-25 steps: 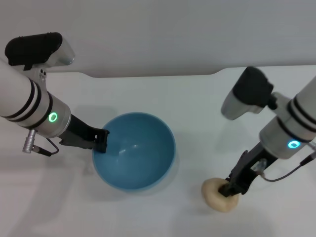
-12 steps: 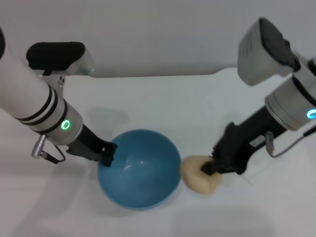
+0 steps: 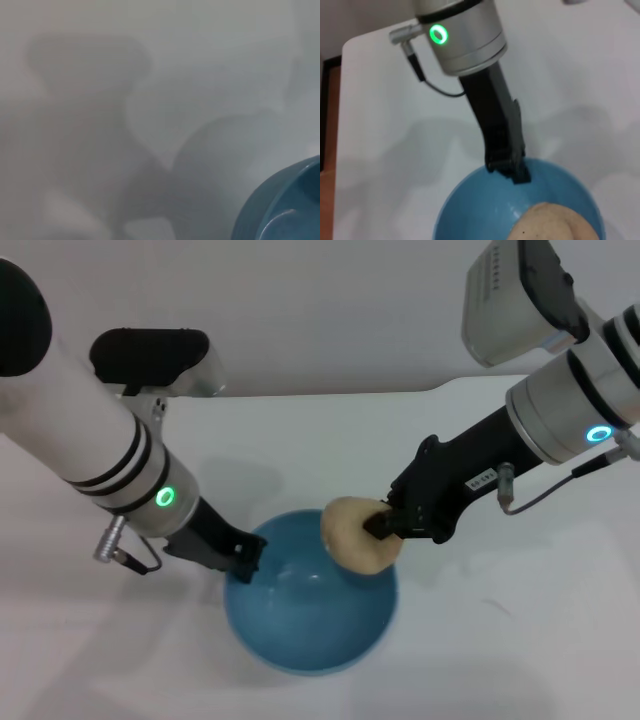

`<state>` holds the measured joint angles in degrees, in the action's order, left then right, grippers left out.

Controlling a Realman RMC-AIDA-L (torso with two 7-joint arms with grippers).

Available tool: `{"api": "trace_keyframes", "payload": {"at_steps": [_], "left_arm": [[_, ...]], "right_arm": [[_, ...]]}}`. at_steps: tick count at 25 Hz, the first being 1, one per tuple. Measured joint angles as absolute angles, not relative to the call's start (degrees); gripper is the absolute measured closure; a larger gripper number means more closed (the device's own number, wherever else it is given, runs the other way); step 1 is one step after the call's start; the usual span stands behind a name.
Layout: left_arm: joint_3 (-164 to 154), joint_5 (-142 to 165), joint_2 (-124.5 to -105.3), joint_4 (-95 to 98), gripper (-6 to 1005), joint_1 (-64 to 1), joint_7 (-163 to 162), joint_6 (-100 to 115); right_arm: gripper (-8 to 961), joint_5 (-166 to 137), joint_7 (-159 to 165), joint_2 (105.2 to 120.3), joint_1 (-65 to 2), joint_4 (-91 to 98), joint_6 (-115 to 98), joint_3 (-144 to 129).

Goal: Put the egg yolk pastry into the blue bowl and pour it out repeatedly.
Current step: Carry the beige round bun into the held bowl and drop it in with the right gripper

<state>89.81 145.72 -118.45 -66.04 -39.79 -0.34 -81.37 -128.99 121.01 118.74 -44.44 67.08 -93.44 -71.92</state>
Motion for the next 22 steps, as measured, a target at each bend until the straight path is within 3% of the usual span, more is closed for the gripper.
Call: {"api": "trace_keyframes", "payload": {"at_steps": [10,18,22], "left_arm": [[88.9,143.3,-118.30,-66.1,981,-40.0,0.2,-79.6],[88.2,143.6,-118.13,-66.8,983,-38.9,0.2,-77.4],[84.8,144.4,-118.04,-69.0,983,-37.7,0.3,-73.2]], "right_arm": [[917,-128.8,121.5,118.81,-45.2,66.0,-93.0,-75.7],[580,-129.4,123.4,118.70,-43.1,67.3,-85.3,-67.6],[578,-129.1,123.4,118.80,-38.7,67.7,-73.4,-59.3]]}}
